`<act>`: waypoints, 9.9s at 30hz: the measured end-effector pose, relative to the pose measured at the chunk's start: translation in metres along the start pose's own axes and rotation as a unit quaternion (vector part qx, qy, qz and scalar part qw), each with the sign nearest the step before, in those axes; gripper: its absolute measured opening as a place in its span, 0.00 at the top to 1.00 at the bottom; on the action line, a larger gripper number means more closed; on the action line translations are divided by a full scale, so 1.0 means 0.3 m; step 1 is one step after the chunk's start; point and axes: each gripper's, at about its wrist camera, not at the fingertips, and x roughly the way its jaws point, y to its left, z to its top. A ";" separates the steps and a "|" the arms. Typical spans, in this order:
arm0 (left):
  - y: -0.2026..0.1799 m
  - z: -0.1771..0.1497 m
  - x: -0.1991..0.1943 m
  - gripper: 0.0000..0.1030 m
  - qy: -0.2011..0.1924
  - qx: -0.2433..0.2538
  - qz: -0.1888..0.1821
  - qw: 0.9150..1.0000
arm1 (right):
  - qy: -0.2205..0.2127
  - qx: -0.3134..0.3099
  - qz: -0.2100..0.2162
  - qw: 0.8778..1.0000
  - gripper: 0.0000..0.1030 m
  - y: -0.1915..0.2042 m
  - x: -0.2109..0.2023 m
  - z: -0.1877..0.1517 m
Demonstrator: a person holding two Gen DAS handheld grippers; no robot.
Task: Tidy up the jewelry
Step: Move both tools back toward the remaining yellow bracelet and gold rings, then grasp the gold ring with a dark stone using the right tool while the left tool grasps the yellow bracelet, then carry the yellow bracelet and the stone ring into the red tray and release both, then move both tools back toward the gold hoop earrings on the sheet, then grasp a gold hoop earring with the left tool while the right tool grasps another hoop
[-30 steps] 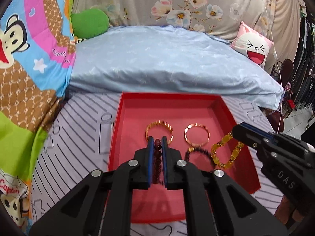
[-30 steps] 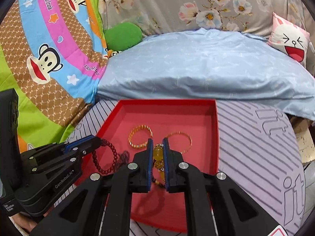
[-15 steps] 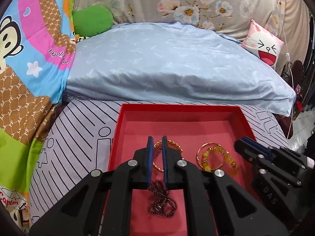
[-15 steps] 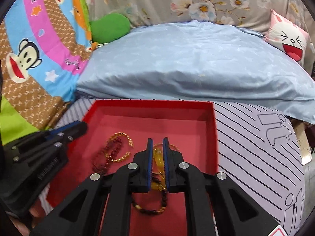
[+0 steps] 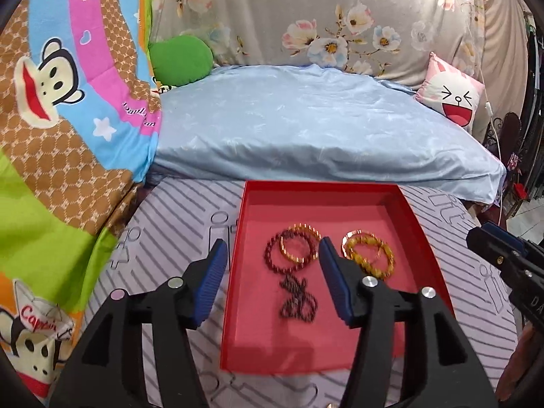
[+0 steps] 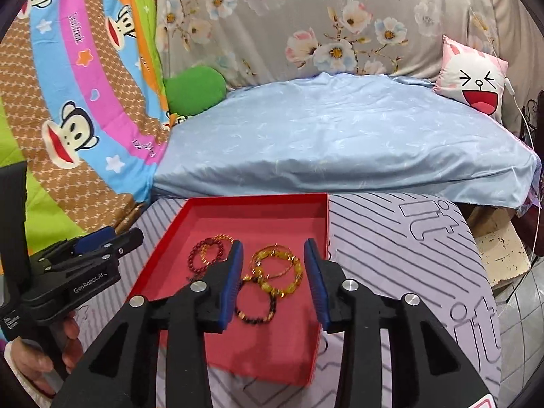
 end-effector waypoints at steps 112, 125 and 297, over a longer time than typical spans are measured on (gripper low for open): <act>-0.132 -0.531 -0.481 0.93 0.054 -0.005 -0.114 0.992 | 0.082 -0.016 0.021 0.996 0.87 0.115 -0.323 -0.540; -0.122 -0.342 -0.599 0.93 0.016 -0.003 -0.161 0.987 | 0.040 -0.013 0.023 0.999 0.87 0.079 -0.378 -0.386; -0.029 -0.646 -0.198 0.84 0.115 -0.020 0.000 0.993 | 0.122 -0.068 0.010 0.990 0.62 0.271 -0.061 -0.536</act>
